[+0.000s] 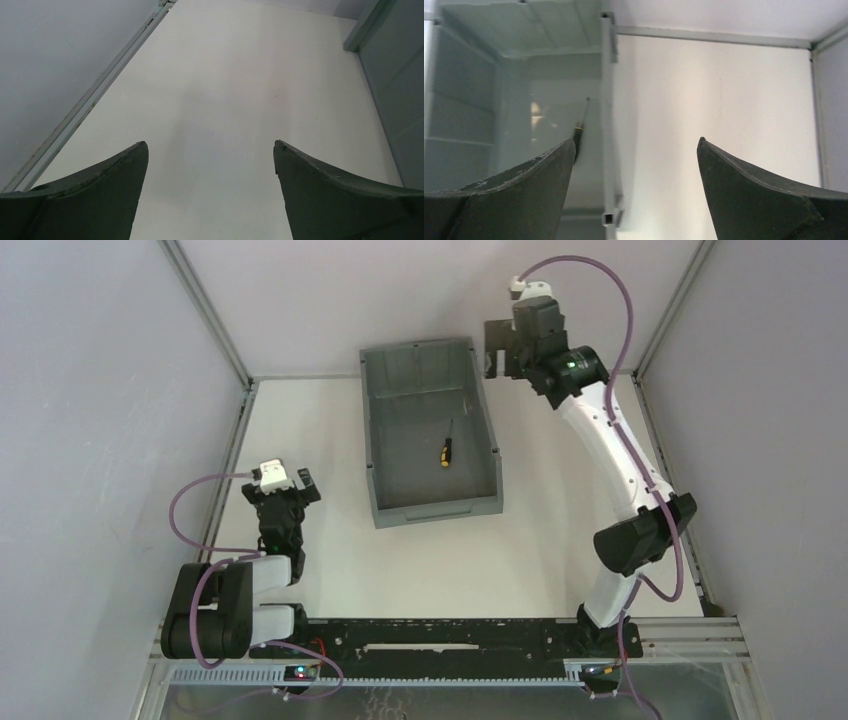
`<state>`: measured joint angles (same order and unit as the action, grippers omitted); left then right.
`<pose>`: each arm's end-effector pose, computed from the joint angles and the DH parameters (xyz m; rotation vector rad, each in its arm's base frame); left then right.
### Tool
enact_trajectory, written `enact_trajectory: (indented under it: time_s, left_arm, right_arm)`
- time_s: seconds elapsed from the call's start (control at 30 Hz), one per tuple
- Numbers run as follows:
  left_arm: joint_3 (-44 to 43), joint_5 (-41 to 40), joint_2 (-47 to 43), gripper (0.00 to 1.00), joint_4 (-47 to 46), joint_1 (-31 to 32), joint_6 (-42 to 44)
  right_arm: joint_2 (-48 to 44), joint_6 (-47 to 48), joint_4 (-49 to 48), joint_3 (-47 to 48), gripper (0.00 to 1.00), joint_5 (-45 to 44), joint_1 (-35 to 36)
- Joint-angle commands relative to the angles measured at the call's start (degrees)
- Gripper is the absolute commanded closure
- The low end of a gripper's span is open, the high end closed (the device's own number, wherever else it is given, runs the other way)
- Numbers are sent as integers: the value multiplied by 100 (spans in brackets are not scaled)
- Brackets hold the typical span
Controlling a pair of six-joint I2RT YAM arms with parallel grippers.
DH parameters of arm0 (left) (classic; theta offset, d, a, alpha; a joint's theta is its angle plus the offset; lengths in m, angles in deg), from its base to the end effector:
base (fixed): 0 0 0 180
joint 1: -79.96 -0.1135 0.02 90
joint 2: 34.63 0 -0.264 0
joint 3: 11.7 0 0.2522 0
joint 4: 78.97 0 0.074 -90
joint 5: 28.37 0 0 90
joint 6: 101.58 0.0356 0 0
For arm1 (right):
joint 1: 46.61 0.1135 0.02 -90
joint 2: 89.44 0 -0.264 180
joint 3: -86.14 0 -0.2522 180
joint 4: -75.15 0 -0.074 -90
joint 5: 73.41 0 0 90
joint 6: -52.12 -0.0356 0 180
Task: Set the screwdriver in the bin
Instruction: Reset both arms
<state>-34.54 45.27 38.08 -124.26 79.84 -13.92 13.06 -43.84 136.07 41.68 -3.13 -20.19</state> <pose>0.2119 0.0105 0.1641 -0.2523 1.6321 0.2060 0.3489 0.1599 0.4585 -0.1503 2.0210 0.0020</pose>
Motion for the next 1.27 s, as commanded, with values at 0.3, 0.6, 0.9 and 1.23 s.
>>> enact_trajectory:
  time_s: [0.3,0.6,0.9,1.23]
  left_arm:
    - [-193,-71,-46,0,-177,30,138]
    - [-192,-72,-48,0,-177,30,138]
    - [-194,-70,-46,0,-176,30,138]
    - [-195,-70,-46,0,-177,30,138]
  right_arm:
    - [-1496,271,-685,-1640,0,1165,-1624]
    - [-1820,541,-830,-2110,0,1744,-2253]
    - [-1838,587,-885,-2155,0,1912,-2410]
    - [-1894,587,-983,-2266,0,1847,-2406]
